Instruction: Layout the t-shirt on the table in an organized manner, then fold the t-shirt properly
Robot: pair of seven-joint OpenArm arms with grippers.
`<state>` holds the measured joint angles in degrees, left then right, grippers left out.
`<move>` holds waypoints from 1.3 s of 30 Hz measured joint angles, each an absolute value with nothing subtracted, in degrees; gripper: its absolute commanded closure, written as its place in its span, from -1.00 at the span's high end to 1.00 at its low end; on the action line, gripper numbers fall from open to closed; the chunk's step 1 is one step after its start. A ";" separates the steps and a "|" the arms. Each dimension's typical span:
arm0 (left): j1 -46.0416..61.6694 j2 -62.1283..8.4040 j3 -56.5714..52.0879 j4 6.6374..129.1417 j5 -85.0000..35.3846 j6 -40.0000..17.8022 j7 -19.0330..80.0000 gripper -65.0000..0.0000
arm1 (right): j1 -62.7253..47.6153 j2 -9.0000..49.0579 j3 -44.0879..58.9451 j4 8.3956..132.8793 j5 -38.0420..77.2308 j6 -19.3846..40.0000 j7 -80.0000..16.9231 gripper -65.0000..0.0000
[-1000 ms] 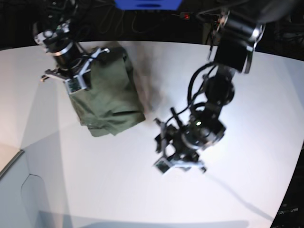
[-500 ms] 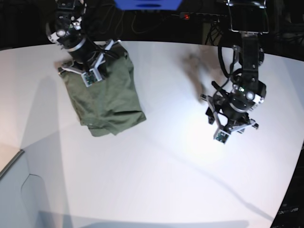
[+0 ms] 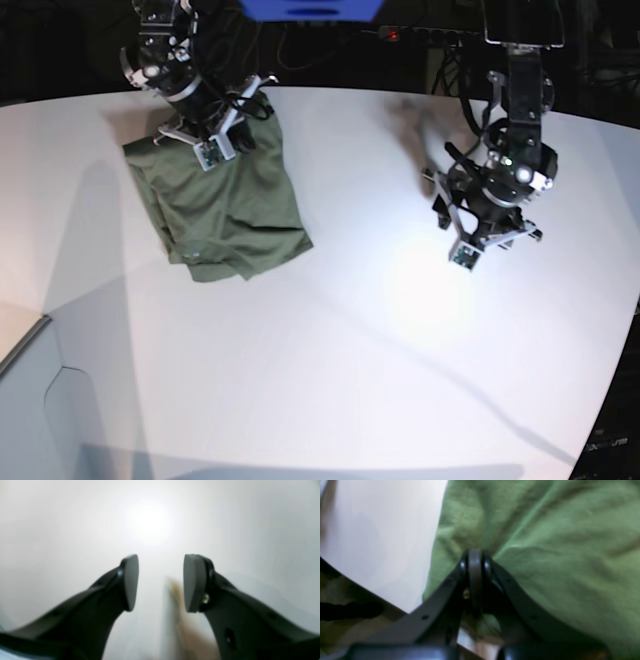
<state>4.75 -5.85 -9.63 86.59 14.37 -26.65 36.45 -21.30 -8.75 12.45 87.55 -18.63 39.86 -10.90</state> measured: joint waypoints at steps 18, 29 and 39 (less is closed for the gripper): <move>16.47 -5.10 -19.73 95.57 13.74 -26.61 36.21 -0.14 | -12.82 -5.67 37.26 89.30 -9.50 39.64 -11.49 -1.00; 20.73 -2.31 -24.32 95.39 13.45 -26.79 35.83 -0.14 | -13.17 -5.08 35.79 82.70 -9.72 39.64 -11.29 -1.00; 21.96 -1.13 -25.41 95.37 13.47 -26.76 36.05 -0.14 | -16.08 -6.00 33.39 82.61 -9.56 39.62 -11.33 -1.00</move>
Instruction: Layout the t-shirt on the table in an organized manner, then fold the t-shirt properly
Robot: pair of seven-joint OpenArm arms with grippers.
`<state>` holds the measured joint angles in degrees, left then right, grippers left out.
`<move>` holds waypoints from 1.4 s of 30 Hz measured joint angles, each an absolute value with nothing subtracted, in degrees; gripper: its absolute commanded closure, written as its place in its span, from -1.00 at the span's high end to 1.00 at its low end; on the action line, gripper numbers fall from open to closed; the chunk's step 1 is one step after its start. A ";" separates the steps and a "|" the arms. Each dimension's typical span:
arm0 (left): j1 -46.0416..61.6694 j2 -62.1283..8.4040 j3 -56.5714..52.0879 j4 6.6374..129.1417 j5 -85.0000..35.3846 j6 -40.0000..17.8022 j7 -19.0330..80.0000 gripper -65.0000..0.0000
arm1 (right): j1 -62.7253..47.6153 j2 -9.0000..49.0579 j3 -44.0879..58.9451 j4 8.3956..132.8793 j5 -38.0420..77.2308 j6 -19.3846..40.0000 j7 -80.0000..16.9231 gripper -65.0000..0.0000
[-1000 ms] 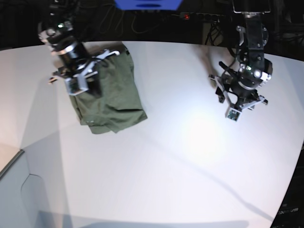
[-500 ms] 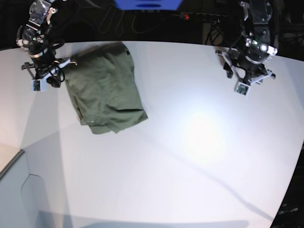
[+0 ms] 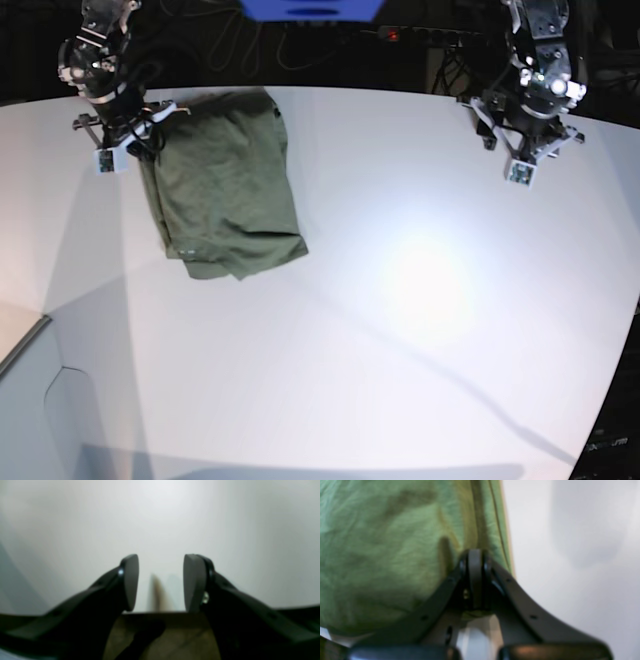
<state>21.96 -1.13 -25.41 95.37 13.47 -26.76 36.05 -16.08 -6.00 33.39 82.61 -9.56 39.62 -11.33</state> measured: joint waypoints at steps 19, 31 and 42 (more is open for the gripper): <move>25.04 0.80 -25.41 95.55 13.47 -26.81 36.23 -0.14 | -18.83 -7.88 33.74 84.18 -9.43 39.64 -11.40 -1.00; 37.60 5.98 -25.32 107.68 13.28 -26.46 35.81 -0.85 | -29.74 -8.91 36.97 102.65 -8.86 39.57 -10.92 -1.00; 41.34 6.42 -25.41 91.29 13.58 -26.85 34.65 -1.00 | -41.43 -9.06 36.07 89.67 -4.89 39.75 -11.18 -1.00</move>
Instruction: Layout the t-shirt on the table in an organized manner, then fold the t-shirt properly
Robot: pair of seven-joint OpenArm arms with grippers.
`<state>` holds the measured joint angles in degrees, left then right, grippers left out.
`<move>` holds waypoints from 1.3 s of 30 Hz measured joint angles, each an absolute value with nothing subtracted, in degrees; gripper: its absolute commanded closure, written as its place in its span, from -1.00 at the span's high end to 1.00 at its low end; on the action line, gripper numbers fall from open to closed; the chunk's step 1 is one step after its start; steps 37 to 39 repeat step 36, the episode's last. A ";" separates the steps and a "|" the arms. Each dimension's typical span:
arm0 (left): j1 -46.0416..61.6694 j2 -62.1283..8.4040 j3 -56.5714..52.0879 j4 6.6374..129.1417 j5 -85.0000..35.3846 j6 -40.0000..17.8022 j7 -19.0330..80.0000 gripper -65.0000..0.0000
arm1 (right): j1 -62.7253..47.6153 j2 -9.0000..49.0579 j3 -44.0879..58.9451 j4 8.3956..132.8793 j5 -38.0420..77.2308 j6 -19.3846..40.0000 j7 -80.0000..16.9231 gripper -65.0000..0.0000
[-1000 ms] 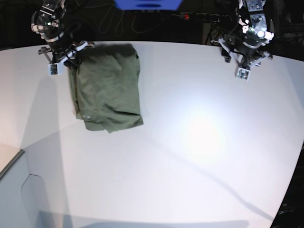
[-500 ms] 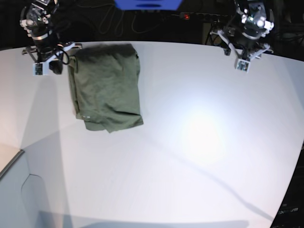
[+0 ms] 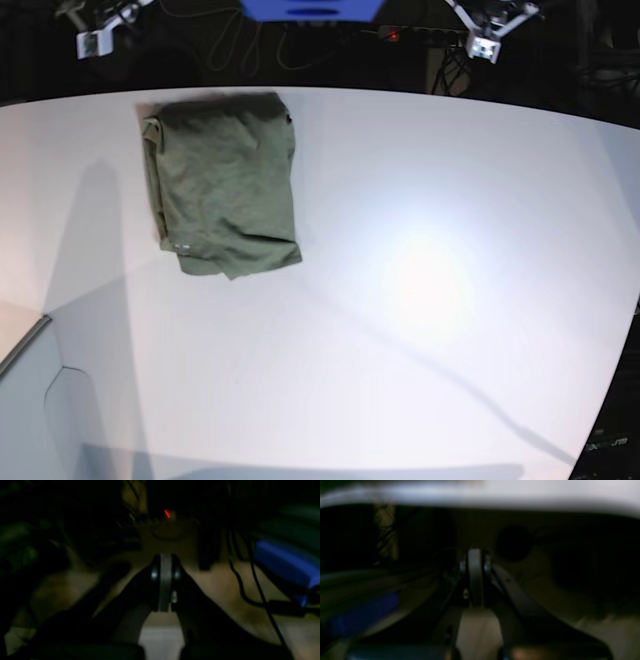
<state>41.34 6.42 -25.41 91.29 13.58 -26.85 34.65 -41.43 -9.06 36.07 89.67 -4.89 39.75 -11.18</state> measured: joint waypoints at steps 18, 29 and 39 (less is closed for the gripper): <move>5.56 -6.85 -25.65 9.91 13.52 -22.52 -0.99 -1.00 | -18.92 -5.63 35.92 38.81 -16.97 37.17 7.99 -1.00; 0.91 -6.92 -25.41 4.51 13.67 -11.60 -4.40 -1.00 | -7.73 3.29 36.05 3.86 -34.09 -1.58 27.59 -1.00; 1.08 -5.63 -25.39 4.43 13.54 -11.79 -4.10 -1.00 | -7.70 2.02 25.93 3.79 -34.24 -13.96 27.05 -1.00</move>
